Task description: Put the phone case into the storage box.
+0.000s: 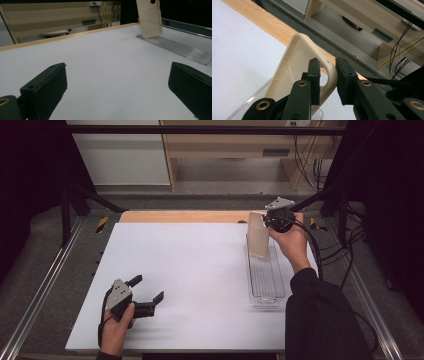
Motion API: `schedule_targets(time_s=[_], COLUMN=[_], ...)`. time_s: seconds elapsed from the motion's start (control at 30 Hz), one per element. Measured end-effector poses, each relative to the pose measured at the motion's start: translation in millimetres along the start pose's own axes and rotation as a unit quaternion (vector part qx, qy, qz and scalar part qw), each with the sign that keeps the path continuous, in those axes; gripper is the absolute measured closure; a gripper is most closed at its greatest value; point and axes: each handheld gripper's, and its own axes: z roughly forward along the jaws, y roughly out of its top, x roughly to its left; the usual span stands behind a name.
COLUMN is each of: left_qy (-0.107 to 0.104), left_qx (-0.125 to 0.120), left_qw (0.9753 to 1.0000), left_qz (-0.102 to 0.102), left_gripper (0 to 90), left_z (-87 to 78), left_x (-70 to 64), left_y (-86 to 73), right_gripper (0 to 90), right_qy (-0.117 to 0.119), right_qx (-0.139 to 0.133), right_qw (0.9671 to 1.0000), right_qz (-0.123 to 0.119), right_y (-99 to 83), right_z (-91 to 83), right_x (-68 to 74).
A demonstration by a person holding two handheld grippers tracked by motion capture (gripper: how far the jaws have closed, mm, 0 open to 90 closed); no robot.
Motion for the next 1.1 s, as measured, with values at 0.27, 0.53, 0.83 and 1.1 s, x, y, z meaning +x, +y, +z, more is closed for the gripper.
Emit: schedule_targets(time_s=[0.27, 0.53, 0.83, 1.1], left_qy=[0.000, -0.001, -0.001, -0.001], left_qx=[0.000, 0.000, 0.000, 0.000], left_qw=[1.0000, 1.0000, 1.0000, 1.0000], left_qz=[0.000, 0.000, 0.000, 0.002], left_gripper=[2.0, 2.1, 2.1, 2.1], left_z=[0.0, 0.1, 0.1, 0.1], left_x=[0.1, 0.0, 0.2, 0.3], left_y=[0.0, -0.1, -0.2, -0.2], right_gripper=[73.4, 71.6, 68.4, 68.6], right_qy=[-0.001, -0.002, -0.006, -0.010], right_qx=[-0.001, -0.001, -0.004, -0.002], right_qw=[1.0000, 0.9999, 0.9997, 0.9994], right_qz=[0.007, 0.012, 0.025, 0.032], right_y=[-0.1, -0.3, 0.1, -1.9], right_z=[1.5, 3.0, 5.1, 6.8], right_x=[0.2, -0.7, -0.4, -1.8])
